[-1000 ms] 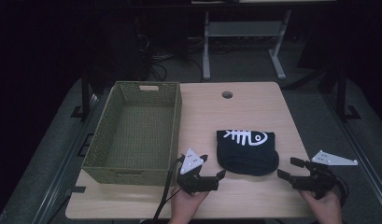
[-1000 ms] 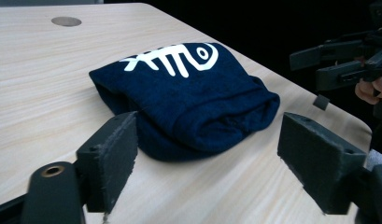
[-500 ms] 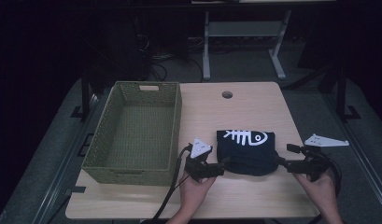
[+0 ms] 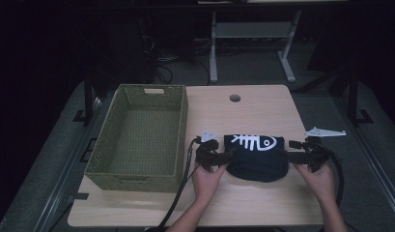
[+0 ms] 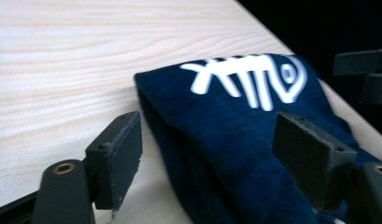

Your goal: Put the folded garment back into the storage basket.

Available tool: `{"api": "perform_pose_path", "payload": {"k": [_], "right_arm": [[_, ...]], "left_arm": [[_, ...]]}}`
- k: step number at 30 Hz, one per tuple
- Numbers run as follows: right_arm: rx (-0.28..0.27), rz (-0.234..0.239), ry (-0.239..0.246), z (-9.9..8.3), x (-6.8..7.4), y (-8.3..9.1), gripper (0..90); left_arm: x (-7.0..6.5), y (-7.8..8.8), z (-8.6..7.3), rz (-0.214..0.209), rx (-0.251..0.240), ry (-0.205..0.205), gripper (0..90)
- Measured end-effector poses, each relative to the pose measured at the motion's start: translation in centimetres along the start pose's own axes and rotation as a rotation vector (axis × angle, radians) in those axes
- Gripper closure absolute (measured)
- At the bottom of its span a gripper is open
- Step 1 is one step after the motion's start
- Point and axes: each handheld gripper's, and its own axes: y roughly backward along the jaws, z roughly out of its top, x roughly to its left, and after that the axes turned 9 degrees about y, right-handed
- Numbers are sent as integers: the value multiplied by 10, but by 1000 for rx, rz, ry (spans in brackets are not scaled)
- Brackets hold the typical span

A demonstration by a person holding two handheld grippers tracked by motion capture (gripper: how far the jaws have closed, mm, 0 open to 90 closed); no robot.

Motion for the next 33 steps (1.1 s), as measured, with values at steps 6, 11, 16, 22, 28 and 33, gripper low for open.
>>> {"api": "perform_pose_path", "payload": {"k": [6, 11, 16, 22, 28, 33], "right_arm": [[15, -23, -35, -7, -9, -14, 295], [57, -3, -76, -17, -16, -26, 320], [84, -1, -107, -21, -19, -31, 342], [82, -12, -107, -26, -17, -33, 396], [76, 18, -119, -30, -17, -30, 553], [75, 58, -141, -31, -17, -32, 686]], "left_arm": [[8, -15, -2, -15, 38, 81, 215], [13, -26, -2, -5, 80, 104, 240], [17, -31, -6, -46, 112, 170, 283], [14, -32, -7, -51, 118, 148, 334], [13, -35, -9, -98, 138, 162, 453], [12, -35, -7, -137, 141, 163, 628]]}}
